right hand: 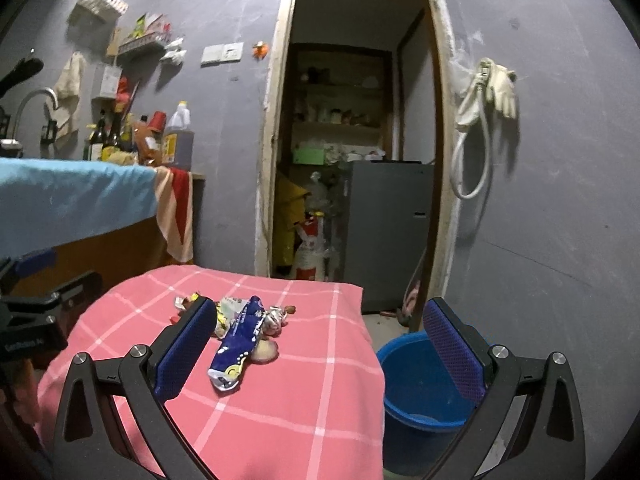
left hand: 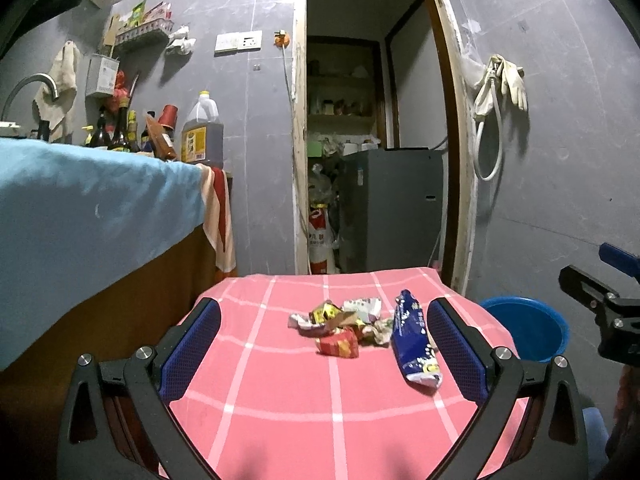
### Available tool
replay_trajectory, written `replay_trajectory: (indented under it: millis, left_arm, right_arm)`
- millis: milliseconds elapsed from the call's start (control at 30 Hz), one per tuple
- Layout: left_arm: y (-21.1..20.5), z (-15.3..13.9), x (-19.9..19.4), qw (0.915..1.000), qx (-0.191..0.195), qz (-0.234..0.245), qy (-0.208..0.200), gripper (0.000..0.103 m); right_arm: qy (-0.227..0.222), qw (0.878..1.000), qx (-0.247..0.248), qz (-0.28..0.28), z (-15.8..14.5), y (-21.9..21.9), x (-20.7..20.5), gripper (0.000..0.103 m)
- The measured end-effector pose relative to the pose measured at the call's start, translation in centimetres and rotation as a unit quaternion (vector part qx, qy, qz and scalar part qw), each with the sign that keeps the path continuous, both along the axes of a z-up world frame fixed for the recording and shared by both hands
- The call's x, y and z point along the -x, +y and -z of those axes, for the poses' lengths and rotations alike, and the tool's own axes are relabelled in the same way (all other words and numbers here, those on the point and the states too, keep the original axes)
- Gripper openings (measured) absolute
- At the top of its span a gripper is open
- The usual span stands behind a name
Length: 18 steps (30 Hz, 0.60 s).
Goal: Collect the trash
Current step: 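Grasp the round tan chip with the right tool while the left tool grasps the red wrapper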
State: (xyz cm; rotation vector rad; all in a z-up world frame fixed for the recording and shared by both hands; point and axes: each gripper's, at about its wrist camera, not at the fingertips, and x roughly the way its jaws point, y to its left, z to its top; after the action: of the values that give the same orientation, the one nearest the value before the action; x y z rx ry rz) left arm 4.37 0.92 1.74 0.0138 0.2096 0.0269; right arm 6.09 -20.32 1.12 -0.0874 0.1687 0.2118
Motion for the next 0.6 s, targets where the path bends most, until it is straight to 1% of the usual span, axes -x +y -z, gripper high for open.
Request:
replay_trajectory:
  millis: [133, 267, 400, 467, 600]
  left_arm:
    - [0.5, 0.1, -1.4, 1.0, -0.002, -0.002, 0.0, 0.101]
    - [1.2, 0.6, -3.2, 0.9999, 0.0, -0.001, 0.015, 0.101]
    - [1.9, 1.3, -5.0, 0.9993, 0.005, -0.004, 0.037, 0.101]
    - [2.1, 1.8, -5.6, 0.9989, 0.007, -0.003, 0.046, 0.101]
    - [2.2, 2.9, -7.4, 0.9975, 0.008, 0.003, 0.07, 0.101]
  right_arm:
    - [0.006, 1.0, 0.01, -0.008, 0.2, 0.6, -1.9, 0.103]
    - [0.022, 0.999, 0.018, -0.016, 0.6, 1.0, -3.9, 0.103]
    - [0.055, 0.998, 0.023, -0.03, 1.6, 1.3, -6.3, 0.103]
    - [0.08, 0.995, 0.028, -0.043, 2.4, 1.5, -7.7, 0.103]
    - [0.106, 0.991, 0.059, -0.05, 4.0, 2.2, -9.4, 0.103]
